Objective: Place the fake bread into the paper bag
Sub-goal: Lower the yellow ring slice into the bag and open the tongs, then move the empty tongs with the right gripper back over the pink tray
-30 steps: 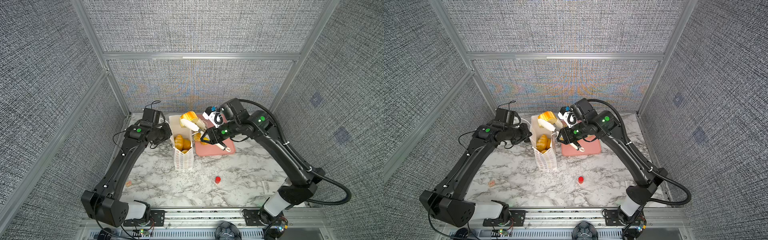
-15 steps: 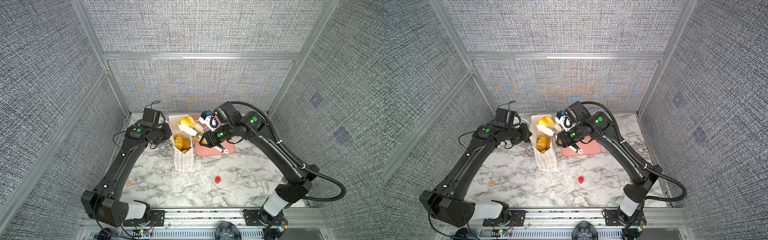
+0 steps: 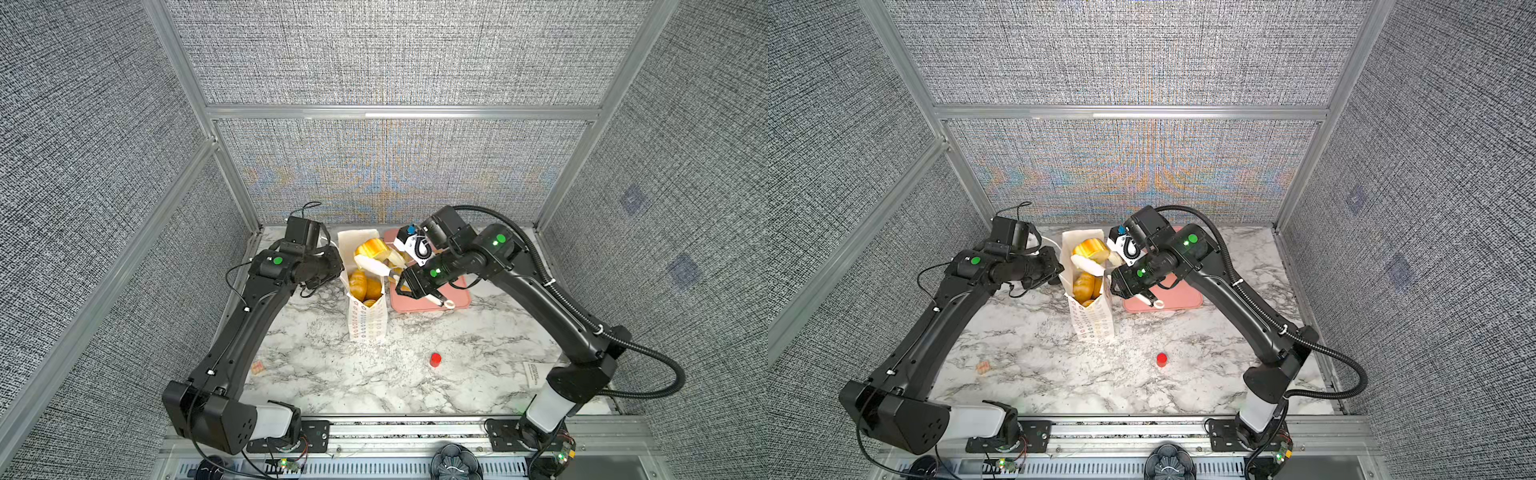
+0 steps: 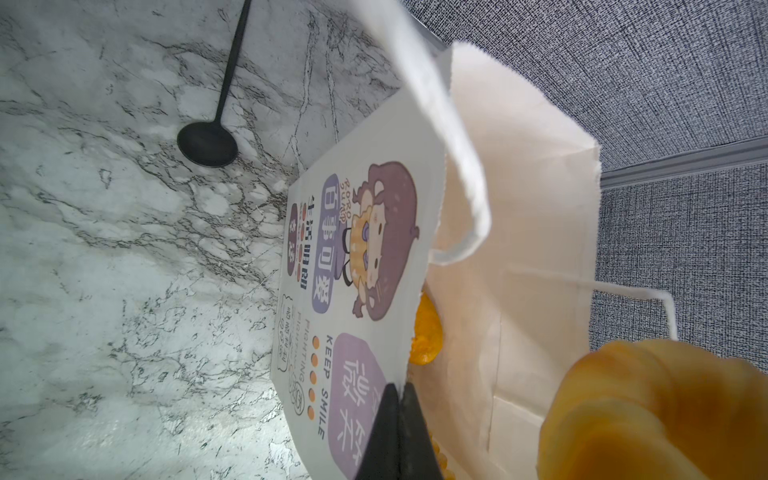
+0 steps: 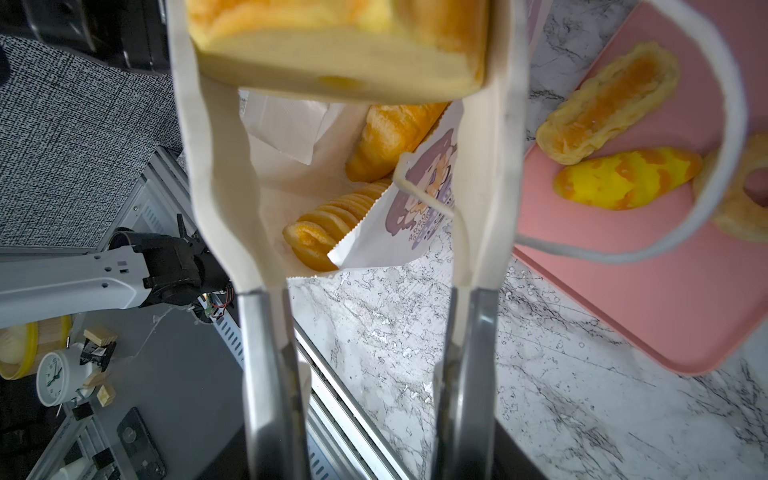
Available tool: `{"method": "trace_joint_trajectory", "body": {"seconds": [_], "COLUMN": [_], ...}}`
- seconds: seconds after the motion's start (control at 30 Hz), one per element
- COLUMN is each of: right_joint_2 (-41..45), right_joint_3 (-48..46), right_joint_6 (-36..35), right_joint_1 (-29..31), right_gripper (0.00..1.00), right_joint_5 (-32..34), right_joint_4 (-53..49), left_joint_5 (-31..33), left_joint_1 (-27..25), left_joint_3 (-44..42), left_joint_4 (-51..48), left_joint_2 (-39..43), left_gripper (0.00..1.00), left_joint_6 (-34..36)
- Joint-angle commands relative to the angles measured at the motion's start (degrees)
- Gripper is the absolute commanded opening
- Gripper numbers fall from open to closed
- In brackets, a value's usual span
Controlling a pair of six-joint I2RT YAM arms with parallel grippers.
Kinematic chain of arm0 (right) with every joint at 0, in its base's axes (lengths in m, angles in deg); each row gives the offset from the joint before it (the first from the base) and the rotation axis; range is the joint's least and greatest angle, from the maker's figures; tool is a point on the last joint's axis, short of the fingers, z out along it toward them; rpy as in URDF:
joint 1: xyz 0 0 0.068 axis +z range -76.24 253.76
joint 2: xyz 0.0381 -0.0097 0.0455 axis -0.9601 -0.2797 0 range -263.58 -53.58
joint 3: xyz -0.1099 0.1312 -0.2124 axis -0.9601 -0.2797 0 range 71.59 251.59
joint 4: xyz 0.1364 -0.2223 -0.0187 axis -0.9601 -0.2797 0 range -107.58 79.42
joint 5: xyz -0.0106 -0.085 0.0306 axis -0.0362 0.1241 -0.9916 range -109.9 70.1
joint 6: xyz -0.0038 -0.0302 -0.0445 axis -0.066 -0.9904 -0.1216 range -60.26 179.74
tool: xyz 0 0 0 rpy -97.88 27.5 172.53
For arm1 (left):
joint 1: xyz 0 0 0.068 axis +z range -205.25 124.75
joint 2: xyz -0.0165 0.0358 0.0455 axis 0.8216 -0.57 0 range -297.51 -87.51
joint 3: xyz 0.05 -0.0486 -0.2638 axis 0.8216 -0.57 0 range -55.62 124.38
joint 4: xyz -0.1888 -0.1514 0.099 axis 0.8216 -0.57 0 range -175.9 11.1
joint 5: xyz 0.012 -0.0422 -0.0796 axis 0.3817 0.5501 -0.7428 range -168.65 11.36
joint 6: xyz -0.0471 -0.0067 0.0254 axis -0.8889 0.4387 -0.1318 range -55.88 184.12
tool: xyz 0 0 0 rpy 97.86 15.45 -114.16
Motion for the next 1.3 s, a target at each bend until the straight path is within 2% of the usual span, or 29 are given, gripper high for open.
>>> {"method": "trace_joint_trajectory", "body": {"seconds": [0.0, 0.37, 0.77, 1.27], "right_joint_2": [0.2, 0.3, 1.8, 6.5], "right_joint_3": [0.5, 0.8, 3.1, 0.2], "right_joint_6": [-0.6, -0.8, 0.2, 5.9], "right_joint_1": [0.1, 0.1, -0.6, -8.8], "right_gripper": [0.59, 0.62, 0.61, 0.58], "right_joint_5": [0.4, 1.3, 6.3, 9.5], "right_joint_4": [0.8, 0.6, 2.0, 3.7], "left_joint_5": [0.1, 0.0, 0.0, -0.2], "left_joint_1": [0.0, 0.1, 0.1, 0.1], "left_joint_3": [-0.2, 0.1, 0.0, -0.2], "left_joint_4": [0.8, 1.0, 0.9, 0.8], "left_joint_2": [-0.2, -0.6, -0.8, -0.4], "left_gripper": [0.04, 0.04, 0.04, 0.04], "left_joint_6": [-0.2, -0.2, -0.2, -0.1]}}
